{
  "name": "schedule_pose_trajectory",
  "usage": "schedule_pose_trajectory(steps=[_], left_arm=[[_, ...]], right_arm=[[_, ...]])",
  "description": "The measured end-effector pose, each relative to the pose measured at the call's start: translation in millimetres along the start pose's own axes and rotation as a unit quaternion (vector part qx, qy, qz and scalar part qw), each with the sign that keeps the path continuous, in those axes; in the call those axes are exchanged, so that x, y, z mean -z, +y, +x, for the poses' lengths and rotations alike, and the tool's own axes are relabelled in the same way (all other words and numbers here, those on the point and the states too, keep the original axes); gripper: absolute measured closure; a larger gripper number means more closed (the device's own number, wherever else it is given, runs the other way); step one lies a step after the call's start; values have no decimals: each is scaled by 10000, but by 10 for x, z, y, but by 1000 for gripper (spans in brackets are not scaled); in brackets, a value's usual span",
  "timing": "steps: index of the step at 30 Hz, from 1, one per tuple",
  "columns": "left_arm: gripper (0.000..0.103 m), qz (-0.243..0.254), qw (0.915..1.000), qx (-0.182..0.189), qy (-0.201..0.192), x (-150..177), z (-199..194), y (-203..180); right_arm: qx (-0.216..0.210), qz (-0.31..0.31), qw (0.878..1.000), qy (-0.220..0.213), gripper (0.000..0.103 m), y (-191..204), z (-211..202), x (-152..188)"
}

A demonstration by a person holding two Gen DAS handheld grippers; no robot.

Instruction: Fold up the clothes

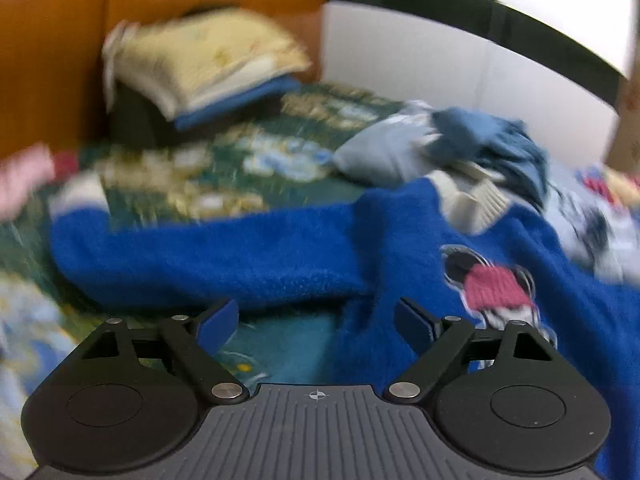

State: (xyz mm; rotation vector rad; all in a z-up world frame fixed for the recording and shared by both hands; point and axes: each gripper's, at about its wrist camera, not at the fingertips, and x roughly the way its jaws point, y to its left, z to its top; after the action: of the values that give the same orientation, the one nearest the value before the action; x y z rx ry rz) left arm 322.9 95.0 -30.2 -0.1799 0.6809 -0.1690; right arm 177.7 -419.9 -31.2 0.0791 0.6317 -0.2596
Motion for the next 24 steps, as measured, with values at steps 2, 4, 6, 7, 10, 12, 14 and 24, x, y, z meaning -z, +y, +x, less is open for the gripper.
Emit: schedule_pose_trajectory(steps=[2, 4, 6, 7, 10, 12, 14, 24], left_arm=[[22, -522, 9983, 103, 225, -1, 159, 56], [22, -984, 9947, 112, 286, -6, 287, 114], [22, -1445, 9890, 94, 313, -26, 404, 182], [22, -1721, 9845, 72, 339, -31, 475, 224], [21, -2304, 9727, -14, 261, -64, 637, 316], [19, -2565, 9663, -20, 201, -109, 710, 361], [19, -2885, 9573, 28, 157, -151, 770, 423], [75, -3663, 9299, 256, -210, -218, 1063, 674]], right_arm=[[-165, -216, 9996, -55, 44, 88, 109, -147], [-326, -490, 9983, -17, 44, 194, 256, -289], [-425, -622, 9971, 92, 44, 278, 454, -427], [-456, -613, 9970, 148, 44, 304, 552, -488], [-554, -488, 9968, 311, 43, 364, 848, -657], [-758, -401, 9955, 403, 43, 421, 1031, -735], [-991, -403, 9931, 479, 43, 504, 1198, -793], [-1231, -522, 9874, 845, 42, 848, 1954, -1024]])
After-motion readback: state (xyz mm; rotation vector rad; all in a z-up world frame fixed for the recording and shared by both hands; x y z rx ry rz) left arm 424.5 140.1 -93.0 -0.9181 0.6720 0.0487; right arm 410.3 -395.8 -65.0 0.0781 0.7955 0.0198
